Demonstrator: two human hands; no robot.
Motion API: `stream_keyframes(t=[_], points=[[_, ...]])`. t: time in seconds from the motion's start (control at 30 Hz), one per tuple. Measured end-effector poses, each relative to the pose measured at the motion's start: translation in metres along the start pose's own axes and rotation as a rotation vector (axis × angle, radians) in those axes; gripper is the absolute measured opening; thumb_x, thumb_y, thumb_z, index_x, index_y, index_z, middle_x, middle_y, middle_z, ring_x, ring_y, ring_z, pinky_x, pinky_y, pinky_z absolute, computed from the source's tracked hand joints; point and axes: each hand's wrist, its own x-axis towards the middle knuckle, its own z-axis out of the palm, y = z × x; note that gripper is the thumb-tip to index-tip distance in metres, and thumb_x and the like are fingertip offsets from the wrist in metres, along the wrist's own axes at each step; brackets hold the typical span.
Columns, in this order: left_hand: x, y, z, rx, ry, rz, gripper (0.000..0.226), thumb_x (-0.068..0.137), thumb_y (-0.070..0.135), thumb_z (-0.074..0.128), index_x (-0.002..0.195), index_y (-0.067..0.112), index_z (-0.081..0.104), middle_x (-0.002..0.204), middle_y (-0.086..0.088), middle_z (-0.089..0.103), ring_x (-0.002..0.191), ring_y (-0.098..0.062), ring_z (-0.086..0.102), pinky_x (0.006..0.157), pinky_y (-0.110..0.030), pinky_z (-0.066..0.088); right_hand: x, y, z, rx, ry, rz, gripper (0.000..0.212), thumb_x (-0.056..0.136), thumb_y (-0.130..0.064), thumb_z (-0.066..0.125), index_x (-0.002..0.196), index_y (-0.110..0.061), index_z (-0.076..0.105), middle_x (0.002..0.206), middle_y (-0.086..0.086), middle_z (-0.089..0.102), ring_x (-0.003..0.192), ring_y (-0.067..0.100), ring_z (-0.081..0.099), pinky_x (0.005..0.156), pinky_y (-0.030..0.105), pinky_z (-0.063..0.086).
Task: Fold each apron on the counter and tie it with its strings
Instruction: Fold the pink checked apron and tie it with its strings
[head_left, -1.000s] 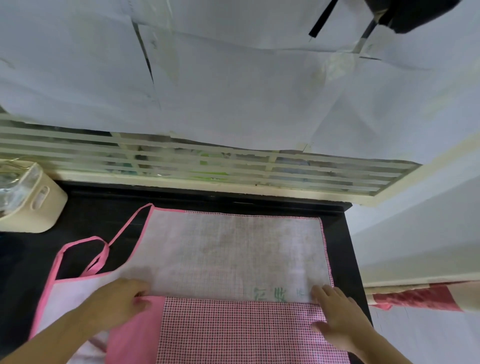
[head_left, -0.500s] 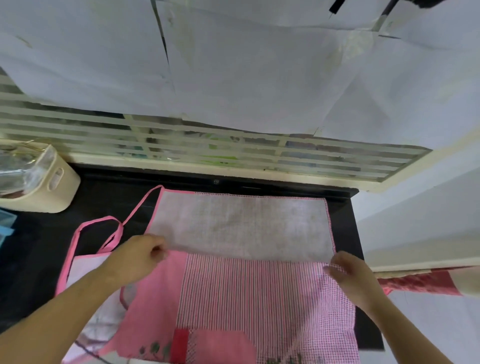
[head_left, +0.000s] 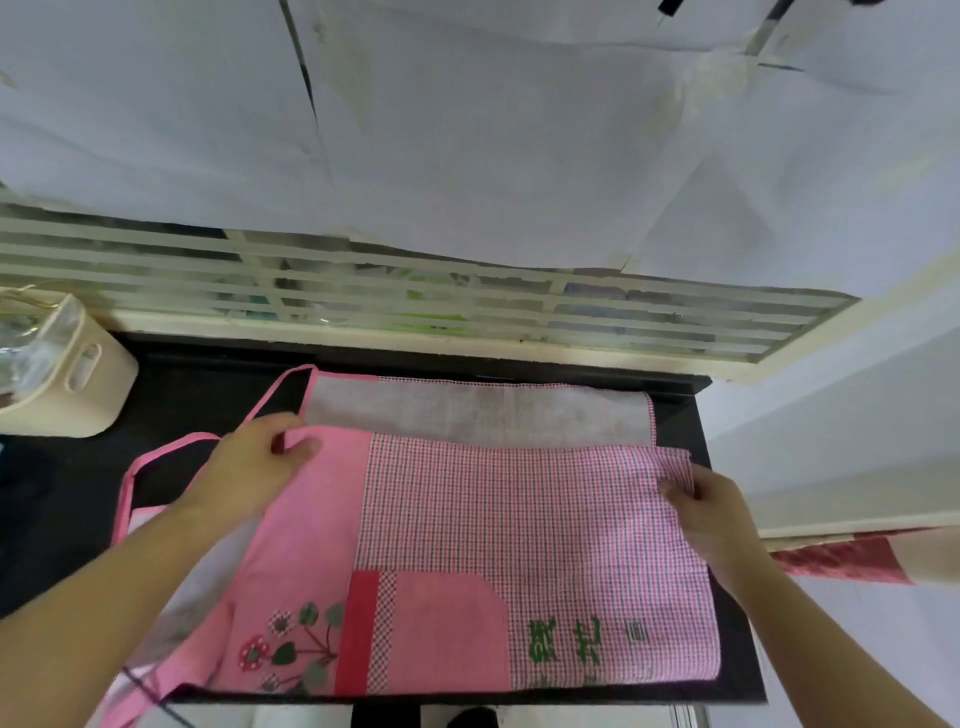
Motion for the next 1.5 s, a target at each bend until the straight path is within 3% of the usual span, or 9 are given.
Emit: stream_keyframes(t=[0.1, 0.2, 0.63, 0.8, 0.9, 1.03, 1.1, 1.2, 1.5], points=[[0.026, 0.017, -0.006, 0.062, 0.043, -0.006, 0.015, 0.103, 0.025, 0.061, 0.089, 0.025, 0.068, 0.081, 0.001, 0.07, 0.074, -0.018, 0.065, 0.062, -0.031, 0.044, 0.027, -0.02, -0.003, 0.01, 0.026, 0.009, 0.026, 0.103, -0.011, 0.054, 0.083, -0.004, 0.069, 0.077, 0.015, 0.072, 0.072, 0.043, 0.067, 0.066, 0.053, 0.056], [0.049, 0.03, -0.008, 0.108, 0.072, -0.002, 0.015, 0.104, 0.024, 0.058, 0.091, 0.021, 0.064, 0.08, 0.001, 0.067, 0.074, -0.02, 0.065, 0.059, -0.027, 0.039, 0.055, -0.03, -0.003, -0.006, 0.056, 0.058, 0.023, 0.104, -0.009, 0.049, 0.089, -0.005, 0.067, 0.086, 0.019, 0.072, 0.071, 0.04, 0.064, 0.06, 0.042, 0.048], [0.104, 0.03, 0.016, 0.061, 0.148, -0.005, 0.009, 0.103, 0.023, 0.064, 0.098, 0.018, 0.069, 0.081, 0.001, 0.067, 0.069, -0.012, 0.061, 0.059, -0.024, 0.04, 0.105, -0.025, 0.026, 0.019, 0.163, 0.143, 0.017, 0.107, -0.022, 0.054, 0.1, -0.019, 0.069, 0.089, -0.005, 0.073, 0.08, 0.03, 0.071, 0.071, 0.04, 0.059], [0.109, 0.017, 0.029, 0.189, 0.266, 0.036, 0.023, 0.096, 0.016, 0.069, 0.118, 0.01, 0.068, 0.11, -0.011, 0.069, 0.098, -0.032, 0.065, 0.087, -0.047, 0.052, 0.109, -0.023, 0.042, 0.022, 0.293, 0.142, 0.015, 0.107, -0.026, 0.054, 0.115, -0.016, 0.063, 0.112, 0.007, 0.072, 0.093, 0.027, 0.069, 0.081, 0.044, 0.061], [0.096, 0.02, 0.041, 0.41, 0.312, 0.136, 0.053, 0.086, 0.008, 0.075, 0.137, 0.007, 0.059, 0.136, -0.022, 0.055, 0.127, -0.043, 0.051, 0.108, -0.062, 0.038, 0.094, -0.028, 0.06, -0.333, 0.317, 0.11, 0.061, 0.097, -0.031, 0.069, 0.148, -0.014, 0.04, 0.151, 0.014, 0.048, 0.14, 0.037, 0.046, 0.12, 0.053, 0.032], [0.061, 0.037, 0.083, 0.421, 0.085, 0.374, 0.053, 0.094, 0.016, 0.067, 0.145, 0.018, 0.054, 0.15, -0.007, 0.044, 0.134, -0.026, 0.053, 0.119, -0.045, 0.041, 0.04, -0.055, 0.11, -0.592, 0.112, -0.224, 0.078, 0.099, -0.036, 0.063, 0.161, -0.024, 0.017, 0.17, 0.008, 0.012, 0.158, 0.031, 0.01, 0.128, 0.053, 0.008], [0.042, 0.033, 0.114, 0.355, -0.067, 0.303, 0.056, 0.103, 0.033, 0.057, 0.156, 0.028, 0.041, 0.164, -0.001, 0.025, 0.149, -0.023, 0.037, 0.125, -0.043, 0.023, 0.017, -0.056, 0.142, -0.605, -0.104, -0.318, 0.072, 0.104, -0.047, 0.048, 0.163, -0.038, 0.007, 0.173, 0.0, -0.006, 0.16, 0.029, -0.008, 0.129, 0.059, 0.005], [0.023, 0.012, 0.139, 0.472, -0.156, 0.209, 0.069, 0.106, 0.059, 0.035, 0.164, 0.045, 0.0, 0.172, 0.012, -0.017, 0.16, -0.019, -0.016, 0.118, -0.065, -0.008, 0.003, -0.043, 0.167, -0.642, -0.238, -0.337, 0.073, 0.104, -0.066, 0.026, 0.156, -0.053, -0.023, 0.166, -0.01, -0.038, 0.152, 0.021, -0.038, 0.124, 0.063, -0.015], [-0.05, -0.019, 0.139, 0.527, -0.288, 0.201, 0.081, 0.092, 0.084, 0.014, 0.154, 0.054, -0.029, 0.164, 0.017, -0.04, 0.15, -0.013, -0.04, 0.12, -0.074, -0.008, -0.055, 0.0, 0.164, -0.735, -0.336, -0.307, 0.08, 0.097, -0.078, 0.022, 0.153, -0.054, -0.029, 0.165, -0.011, -0.039, 0.152, 0.019, -0.037, 0.124, 0.065, -0.011]])
